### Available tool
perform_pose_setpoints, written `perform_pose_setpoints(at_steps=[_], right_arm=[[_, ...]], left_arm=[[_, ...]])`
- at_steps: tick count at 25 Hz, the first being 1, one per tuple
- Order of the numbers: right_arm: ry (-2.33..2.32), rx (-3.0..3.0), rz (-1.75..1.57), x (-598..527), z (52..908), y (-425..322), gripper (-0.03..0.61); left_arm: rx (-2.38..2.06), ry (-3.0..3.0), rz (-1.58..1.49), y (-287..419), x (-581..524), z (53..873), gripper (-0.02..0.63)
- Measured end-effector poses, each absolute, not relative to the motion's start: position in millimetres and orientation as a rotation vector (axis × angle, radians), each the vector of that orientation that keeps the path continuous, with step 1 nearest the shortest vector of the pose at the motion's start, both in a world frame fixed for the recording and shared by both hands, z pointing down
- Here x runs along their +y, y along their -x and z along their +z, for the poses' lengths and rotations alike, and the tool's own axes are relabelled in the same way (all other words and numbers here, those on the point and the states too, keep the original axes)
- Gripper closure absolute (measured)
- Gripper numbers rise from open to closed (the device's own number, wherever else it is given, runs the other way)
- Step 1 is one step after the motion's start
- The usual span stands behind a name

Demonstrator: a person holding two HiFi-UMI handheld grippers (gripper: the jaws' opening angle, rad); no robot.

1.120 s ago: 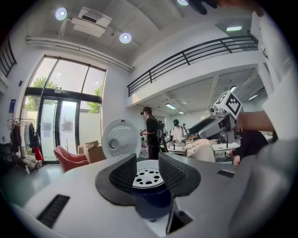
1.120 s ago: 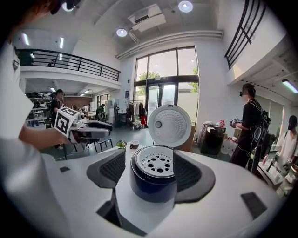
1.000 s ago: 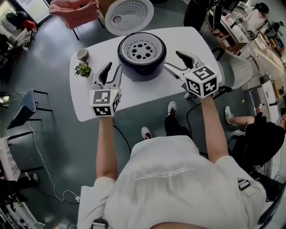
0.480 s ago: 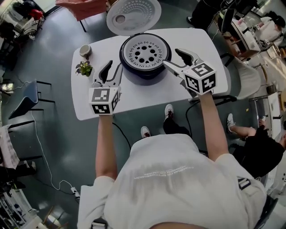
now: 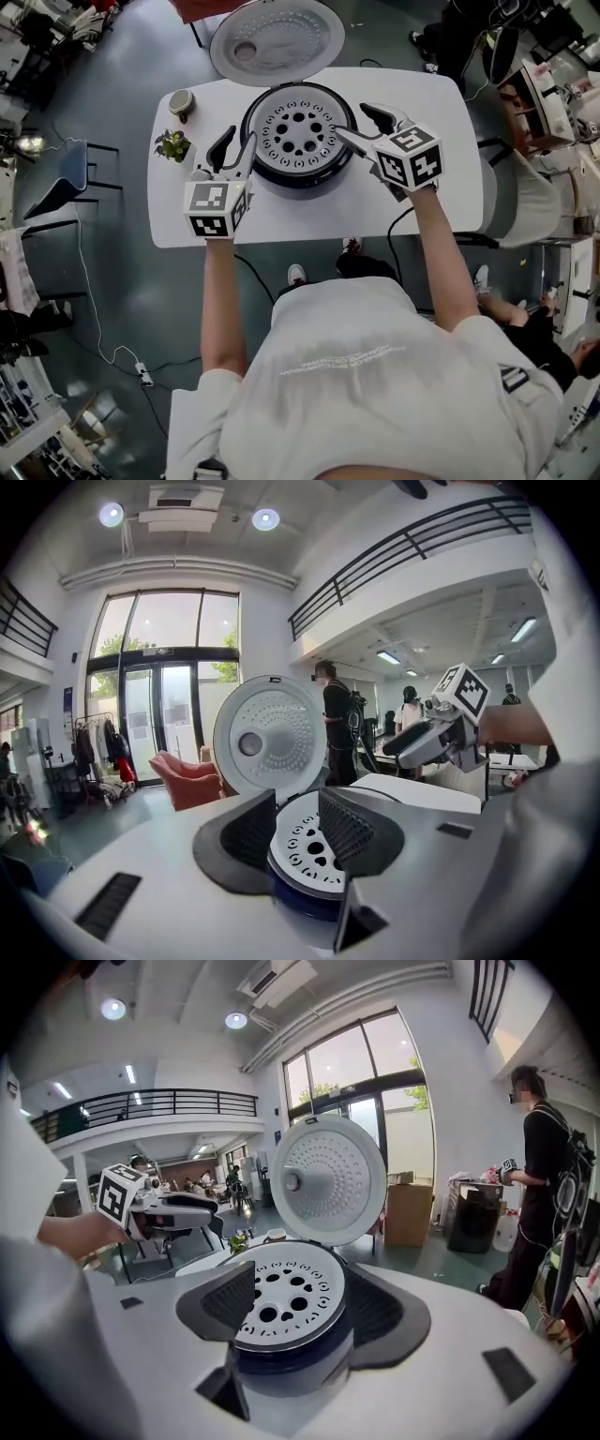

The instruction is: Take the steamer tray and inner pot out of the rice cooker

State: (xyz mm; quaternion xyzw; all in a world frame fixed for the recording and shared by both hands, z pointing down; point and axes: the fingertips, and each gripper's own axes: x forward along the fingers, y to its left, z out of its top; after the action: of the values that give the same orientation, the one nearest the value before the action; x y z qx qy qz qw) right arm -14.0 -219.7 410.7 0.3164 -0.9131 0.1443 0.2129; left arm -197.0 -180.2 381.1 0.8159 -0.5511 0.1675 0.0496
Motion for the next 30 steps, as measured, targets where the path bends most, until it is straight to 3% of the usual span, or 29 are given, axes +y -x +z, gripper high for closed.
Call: perform_pose_setpoints(at_steps=[12,30], right_arm=[[-0.702,-2.517,0.480,-250.2,453.7,26.9,0.267],[-0.958,-2.350,0.603,-266.0,486.6,42.4,0.281]], left_arm=[[-1.754,-2.325,0.552,197.4,-191.8,414.6,0.457],[-1.480,-2.470,0.567,223.0,-239.2,441.5,0.457]])
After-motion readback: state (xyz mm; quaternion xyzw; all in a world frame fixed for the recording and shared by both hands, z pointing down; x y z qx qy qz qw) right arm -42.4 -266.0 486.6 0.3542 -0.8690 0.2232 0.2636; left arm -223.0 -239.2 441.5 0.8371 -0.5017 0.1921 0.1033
